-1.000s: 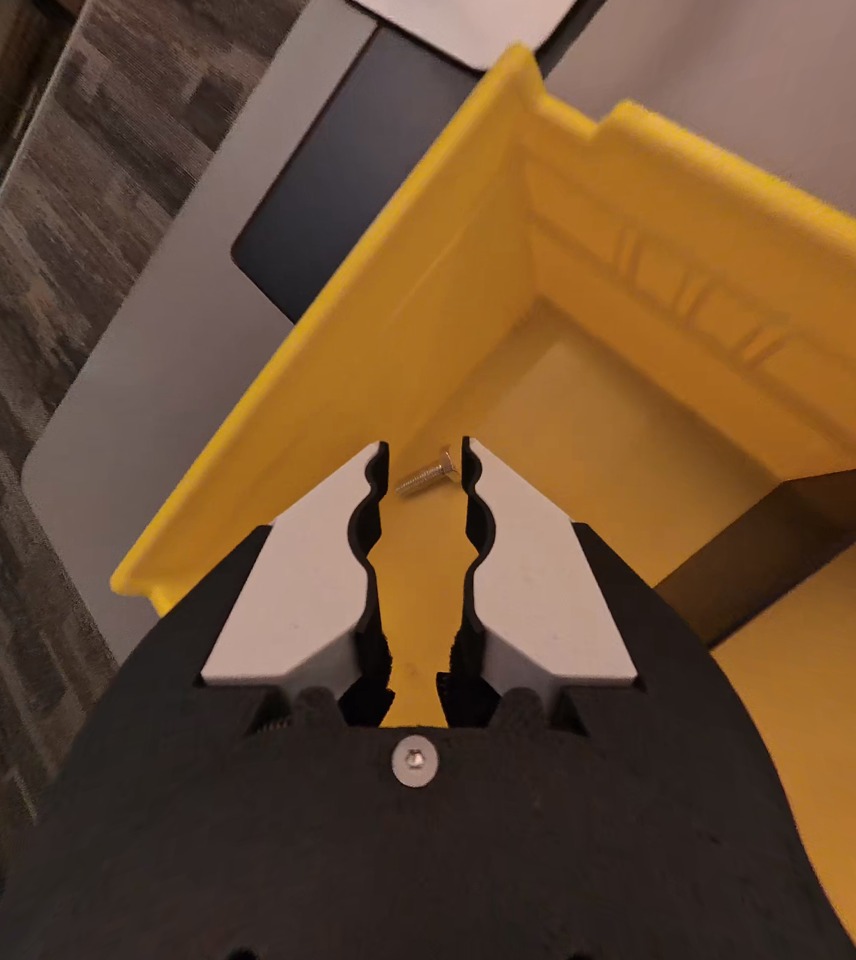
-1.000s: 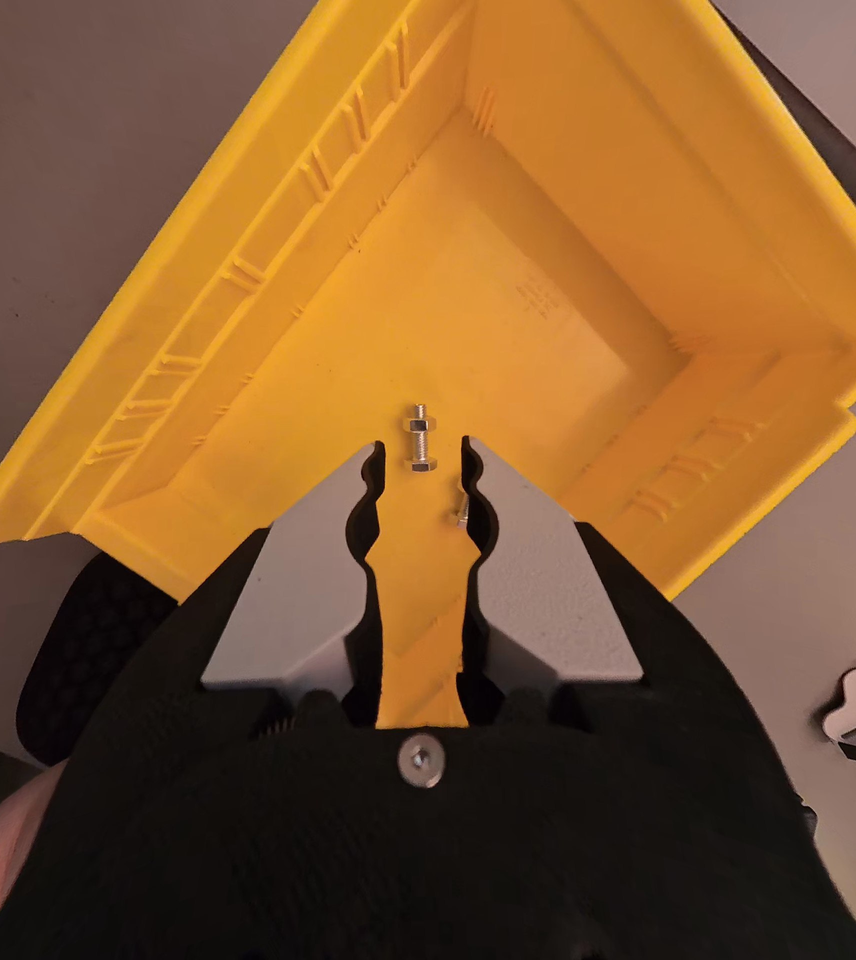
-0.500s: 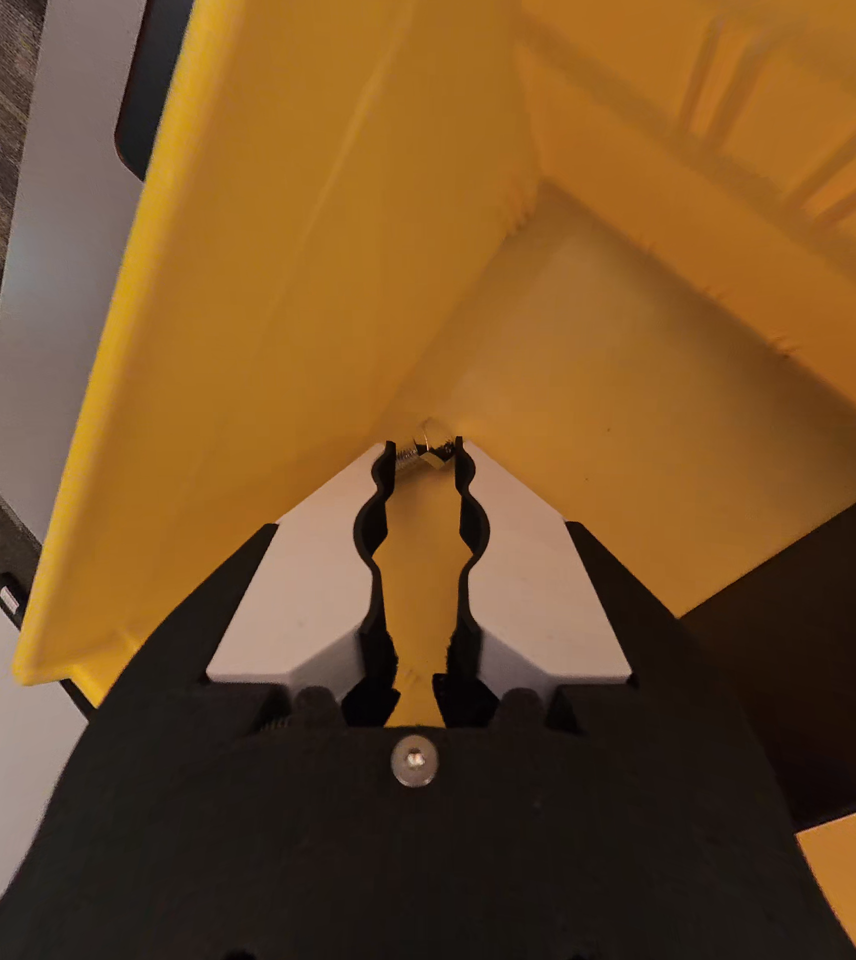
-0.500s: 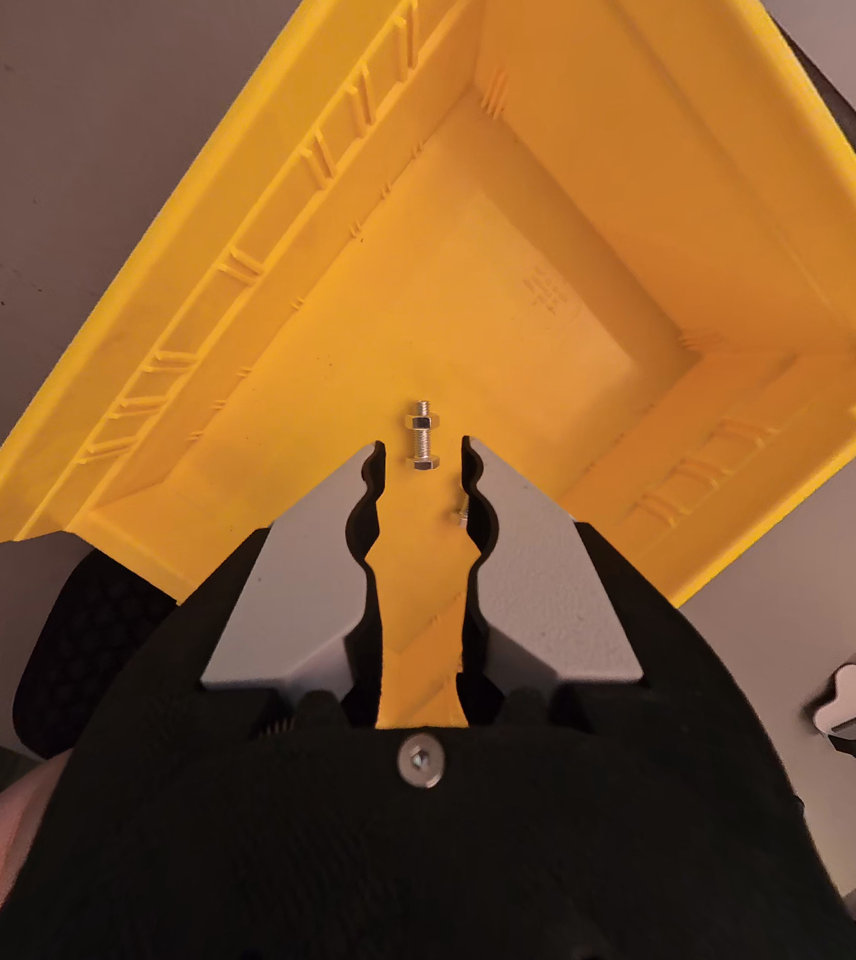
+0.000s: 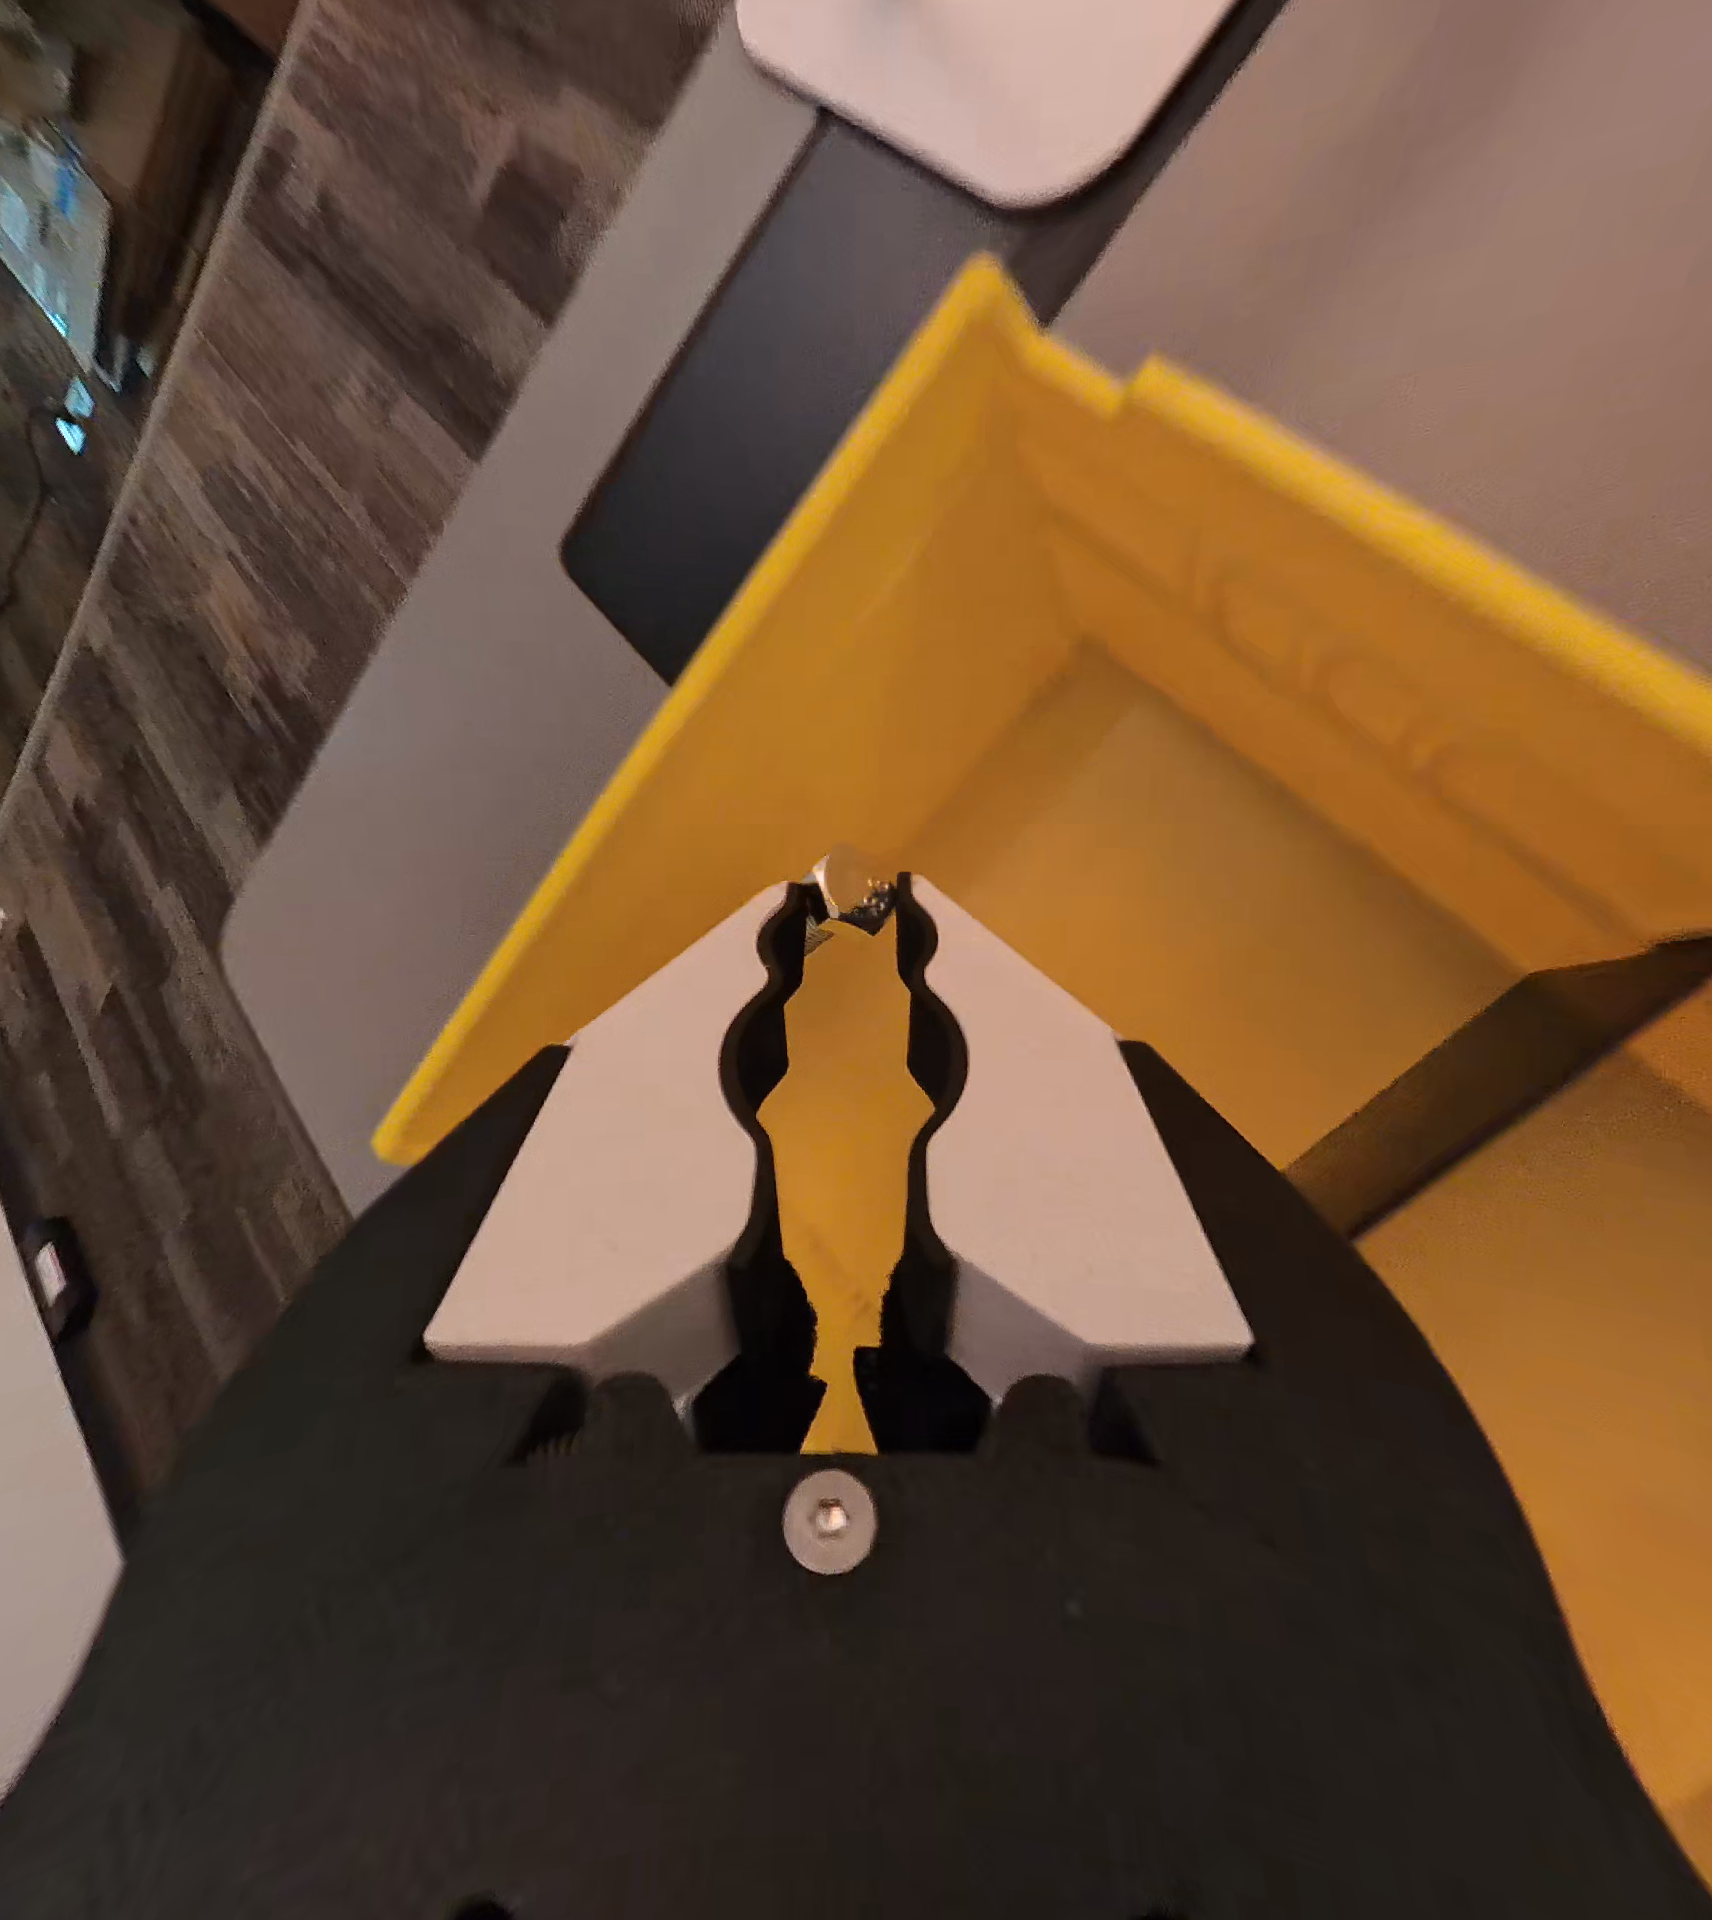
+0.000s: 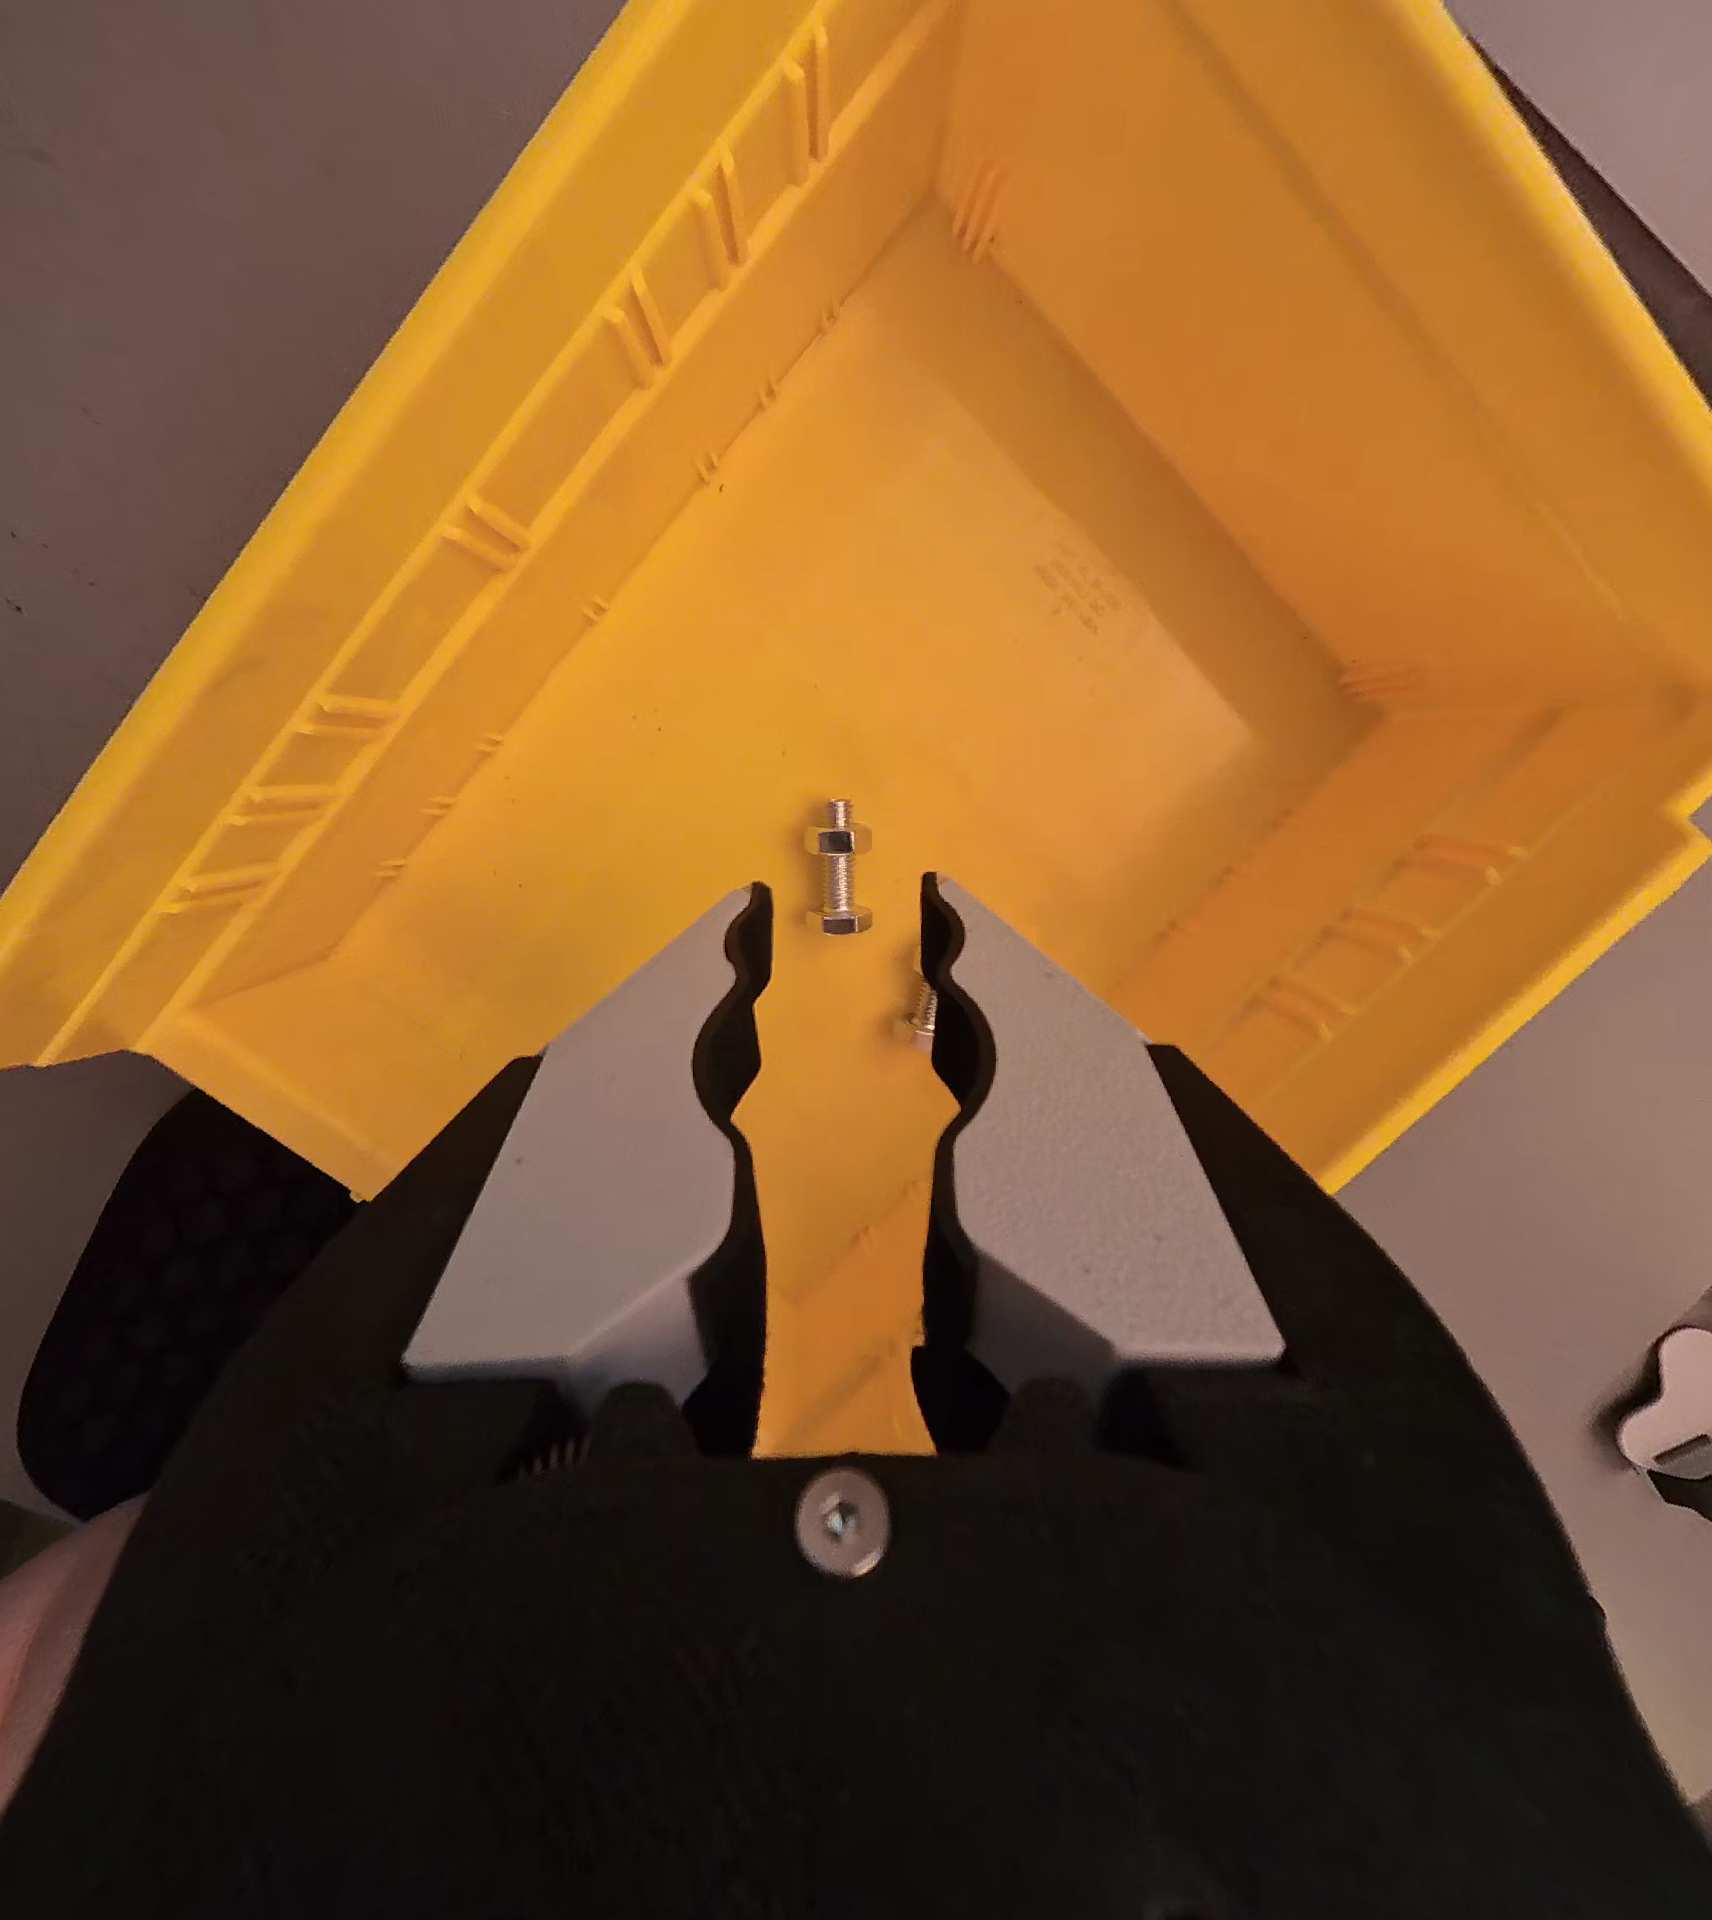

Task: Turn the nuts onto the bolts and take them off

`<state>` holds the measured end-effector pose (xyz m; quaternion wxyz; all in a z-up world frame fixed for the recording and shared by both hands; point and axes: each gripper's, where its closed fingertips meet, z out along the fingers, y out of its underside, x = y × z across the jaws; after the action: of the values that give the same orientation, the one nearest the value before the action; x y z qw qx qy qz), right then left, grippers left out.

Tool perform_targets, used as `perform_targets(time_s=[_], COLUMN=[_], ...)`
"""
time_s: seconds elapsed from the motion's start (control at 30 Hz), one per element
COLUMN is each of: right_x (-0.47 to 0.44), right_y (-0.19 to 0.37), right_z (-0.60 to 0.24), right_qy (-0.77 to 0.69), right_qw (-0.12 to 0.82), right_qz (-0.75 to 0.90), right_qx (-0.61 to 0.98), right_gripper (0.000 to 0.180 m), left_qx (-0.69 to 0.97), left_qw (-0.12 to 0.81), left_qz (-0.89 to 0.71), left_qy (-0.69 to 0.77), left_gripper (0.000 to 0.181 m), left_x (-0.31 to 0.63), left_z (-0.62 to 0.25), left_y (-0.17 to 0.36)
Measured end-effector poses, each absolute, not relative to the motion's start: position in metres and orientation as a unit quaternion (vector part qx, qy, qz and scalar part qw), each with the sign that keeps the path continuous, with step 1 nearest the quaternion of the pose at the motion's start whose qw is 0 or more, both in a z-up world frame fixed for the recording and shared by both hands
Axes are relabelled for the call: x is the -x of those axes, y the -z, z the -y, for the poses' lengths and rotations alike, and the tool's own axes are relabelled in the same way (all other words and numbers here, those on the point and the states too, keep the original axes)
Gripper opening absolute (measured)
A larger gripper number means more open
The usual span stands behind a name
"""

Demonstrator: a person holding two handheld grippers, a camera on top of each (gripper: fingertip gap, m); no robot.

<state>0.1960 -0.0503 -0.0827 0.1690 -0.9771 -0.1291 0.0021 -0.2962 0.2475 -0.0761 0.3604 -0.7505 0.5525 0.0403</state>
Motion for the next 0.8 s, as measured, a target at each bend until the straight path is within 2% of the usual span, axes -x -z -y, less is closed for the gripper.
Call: perform_targets(time_s=[0.03, 0.17, 0.27, 0.37, 0.57, 0.67, 0.8], right_x=[-0.196, -0.188, -0.176, -0.152, -0.033, 0.013, 0.051], right_y=[0.082, 0.071, 0.049, 0.016, -0.054, -0.075, -0.096], right_z=[0.050, 0.043, 0.033, 0.019, 0.024, 0.038, 0.055], right_qy=[0.000, 0.001, 0.009, 0.014, -0.102, -0.169, -0.269], right_qw=[0.172, 0.201, 0.253, 0.337, 0.515, 0.551, 0.572], right_qz=[0.129, 0.148, 0.175, 0.228, 0.424, 0.473, 0.491], right_qx=[0.977, 0.968, 0.951, 0.913, 0.738, 0.667, 0.600], right_gripper=[0.028, 0.027, 0.026, 0.031, 0.045, 0.053, 0.052], left_qx=[0.744, 0.687, 0.609, 0.526, 0.439, 0.414, 0.380], left_qw=[0.376, 0.456, 0.500, 0.500, 0.415, 0.359, 0.270], left_qz=[-0.552, -0.563, -0.586, -0.597, -0.589, -0.568, -0.546], left_qy=[-0.033, 0.050, 0.187, 0.341, 0.536, 0.615, 0.696], left_gripper=[0.016, 0.016, 0.015, 0.015, 0.015, 0.015, 0.015], left_x=[0.292, 0.248, 0.192, 0.141, 0.089, 0.081, 0.083], left_z=[-0.243, -0.201, -0.138, -0.067, 0.025, 0.050, 0.072], left_y=[0.063, -0.006, -0.060, -0.101, -0.122, -0.128, -0.135])
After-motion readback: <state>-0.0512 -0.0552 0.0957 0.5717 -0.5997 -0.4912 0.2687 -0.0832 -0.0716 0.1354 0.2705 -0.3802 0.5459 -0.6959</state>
